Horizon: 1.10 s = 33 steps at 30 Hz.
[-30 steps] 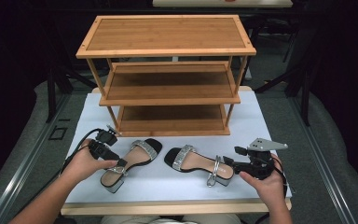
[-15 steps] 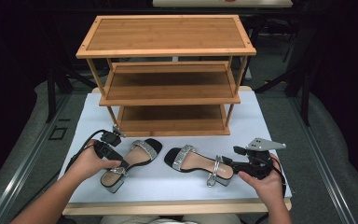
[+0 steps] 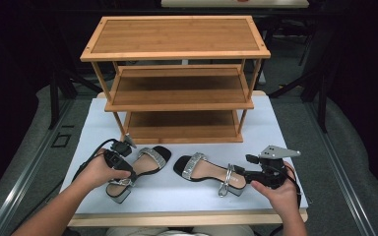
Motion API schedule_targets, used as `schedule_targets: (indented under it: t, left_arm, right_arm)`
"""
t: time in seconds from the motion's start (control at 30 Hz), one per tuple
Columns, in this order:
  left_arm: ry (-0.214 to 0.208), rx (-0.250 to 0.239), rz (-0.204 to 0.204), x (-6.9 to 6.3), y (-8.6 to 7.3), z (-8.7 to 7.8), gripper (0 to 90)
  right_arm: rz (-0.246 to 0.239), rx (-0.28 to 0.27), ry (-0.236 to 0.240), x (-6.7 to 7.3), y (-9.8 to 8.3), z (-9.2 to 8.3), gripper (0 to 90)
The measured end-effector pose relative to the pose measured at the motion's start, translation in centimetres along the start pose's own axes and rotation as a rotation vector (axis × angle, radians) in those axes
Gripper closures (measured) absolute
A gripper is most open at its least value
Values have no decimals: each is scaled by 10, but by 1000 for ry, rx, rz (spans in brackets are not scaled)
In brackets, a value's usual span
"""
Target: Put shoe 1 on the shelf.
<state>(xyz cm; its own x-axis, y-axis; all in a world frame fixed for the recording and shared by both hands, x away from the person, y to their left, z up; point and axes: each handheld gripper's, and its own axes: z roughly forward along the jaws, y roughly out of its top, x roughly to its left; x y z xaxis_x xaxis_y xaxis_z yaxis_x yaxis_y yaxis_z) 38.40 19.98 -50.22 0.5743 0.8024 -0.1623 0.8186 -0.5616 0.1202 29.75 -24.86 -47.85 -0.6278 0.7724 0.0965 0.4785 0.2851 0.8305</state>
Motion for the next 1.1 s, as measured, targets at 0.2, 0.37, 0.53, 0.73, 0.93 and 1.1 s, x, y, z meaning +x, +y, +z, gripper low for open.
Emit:
schedule_targets:
  t: [0.2, 0.37, 0.53, 0.73, 0.93, 1.1]
  left_arm:
    - [-2, 28, 10, -2, 4, 4, 325]
    - [-7, 68, 6, -1, 8, 11, 334]
    - [-2, 91, 1, -2, 10, 16, 387]
    - [10, 90, 2, -2, 11, 14, 417]
    - [7, 79, 12, 0, 10, 11, 425]
    - [0, 57, 9, -1, 9, 4, 427]
  right_arm:
    - [-3, 6, 0, 0, 0, 2, 368]
    - [-1, 7, 2, 0, -1, 2, 368]
    - [1, 1, 4, -1, -1, 2, 368]
    - [0, 5, 3, 0, -1, 2, 368]
    - [5, 1, 3, -2, -1, 1, 368]
    - [4, 3, -1, -1, -1, 1, 368]
